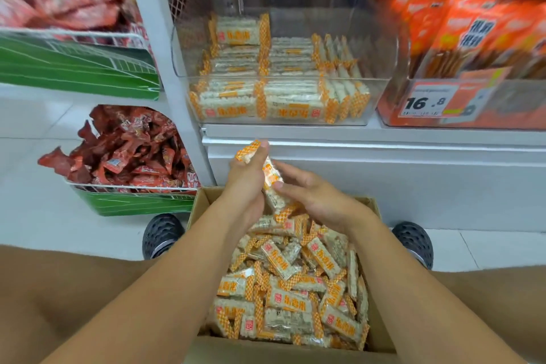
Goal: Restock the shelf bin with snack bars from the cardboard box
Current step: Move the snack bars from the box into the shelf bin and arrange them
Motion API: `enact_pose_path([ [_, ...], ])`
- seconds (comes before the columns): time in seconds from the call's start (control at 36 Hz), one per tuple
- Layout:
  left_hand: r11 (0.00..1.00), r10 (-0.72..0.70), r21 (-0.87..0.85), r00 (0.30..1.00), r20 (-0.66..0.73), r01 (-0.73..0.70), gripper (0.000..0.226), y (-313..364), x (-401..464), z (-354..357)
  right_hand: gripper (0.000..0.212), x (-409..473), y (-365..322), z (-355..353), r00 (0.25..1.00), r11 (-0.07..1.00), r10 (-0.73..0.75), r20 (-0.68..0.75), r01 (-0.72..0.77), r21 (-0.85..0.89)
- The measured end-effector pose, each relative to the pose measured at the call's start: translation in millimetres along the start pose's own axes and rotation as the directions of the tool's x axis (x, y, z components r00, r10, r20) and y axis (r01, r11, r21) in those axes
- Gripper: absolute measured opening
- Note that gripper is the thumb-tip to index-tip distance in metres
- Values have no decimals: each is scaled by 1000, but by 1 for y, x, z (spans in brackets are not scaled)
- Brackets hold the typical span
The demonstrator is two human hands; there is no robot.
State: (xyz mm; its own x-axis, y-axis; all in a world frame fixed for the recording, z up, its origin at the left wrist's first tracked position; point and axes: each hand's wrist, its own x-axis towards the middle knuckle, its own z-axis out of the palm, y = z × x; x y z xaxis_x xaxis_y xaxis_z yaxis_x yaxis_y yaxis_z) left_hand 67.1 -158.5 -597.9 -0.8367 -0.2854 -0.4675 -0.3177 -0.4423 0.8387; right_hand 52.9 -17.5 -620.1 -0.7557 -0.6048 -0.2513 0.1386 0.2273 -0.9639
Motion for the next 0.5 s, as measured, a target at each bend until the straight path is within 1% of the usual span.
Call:
enact_pose_path([
  [0.03,999,28,-25,1000,15,-27,66,12,0,4,61,3,-10,0,997,997,-70,-13,70,-23],
  [0.08,992,102,-87,988,114,-93,104,40,-6,10,59,6,-34,1,972,972,-230,-46,228,-48],
  [0.11,988,144,-79,976,162,-133,114,57,-12,14,59,5,-49,2,953,955,-295,-70,292,-56],
  [0.14,983,182,-58,960,214,-174,112,73,-18,18,59,5,-64,1,935,940,-342,-95,339,-47],
  [0.17,975,218,-13,938,269,-222,103,89,-22,20,58,3,-81,-2,917,924,-382,-115,380,-40],
  [0.22,938,283,80,880,381,-336,69,123,-26,23,52,0,-116,-11,871,884,-463,-163,466,-19],
  [0.25,912,315,125,861,398,-392,56,141,-28,23,49,-2,-133,-17,853,867,-489,-180,498,2],
  [0.28,872,356,198,857,372,-448,48,158,-25,19,46,-3,-150,-23,836,852,-515,-187,524,-1],
  [0.31,805,397,321,855,333,-499,44,174,-20,14,43,1,-165,-30,825,842,-533,-186,538,-29],
  [0.33,689,436,481,840,321,-542,40,185,-13,8,41,7,-179,-39,822,841,-541,-180,532,-98],
  [0.36,526,472,631,813,341,-570,33,192,-8,1,40,19,-191,-49,832,848,-525,-177,495,-188],
  [0.39,317,509,741,765,394,-592,24,194,-3,-7,40,33,-201,-58,850,849,-498,-168,440,-292],
  [0.42,85,531,804,709,464,-589,22,195,2,-13,44,49,-209,-66,870,838,-467,-155,380,-393],
  [0.44,-116,530,807,651,543,-579,23,194,8,-17,50,67,-215,-74,891,815,-432,-137,322,-481],
  [0.47,-255,498,790,624,601,-558,26,192,12,-18,55,85,-218,-80,913,783,-390,-123,259,-566],
  [0.5,-332,450,778,636,627,-533,31,191,19,-18,58,102,-220,-85,931,730,-348,-106,199,-654],
])
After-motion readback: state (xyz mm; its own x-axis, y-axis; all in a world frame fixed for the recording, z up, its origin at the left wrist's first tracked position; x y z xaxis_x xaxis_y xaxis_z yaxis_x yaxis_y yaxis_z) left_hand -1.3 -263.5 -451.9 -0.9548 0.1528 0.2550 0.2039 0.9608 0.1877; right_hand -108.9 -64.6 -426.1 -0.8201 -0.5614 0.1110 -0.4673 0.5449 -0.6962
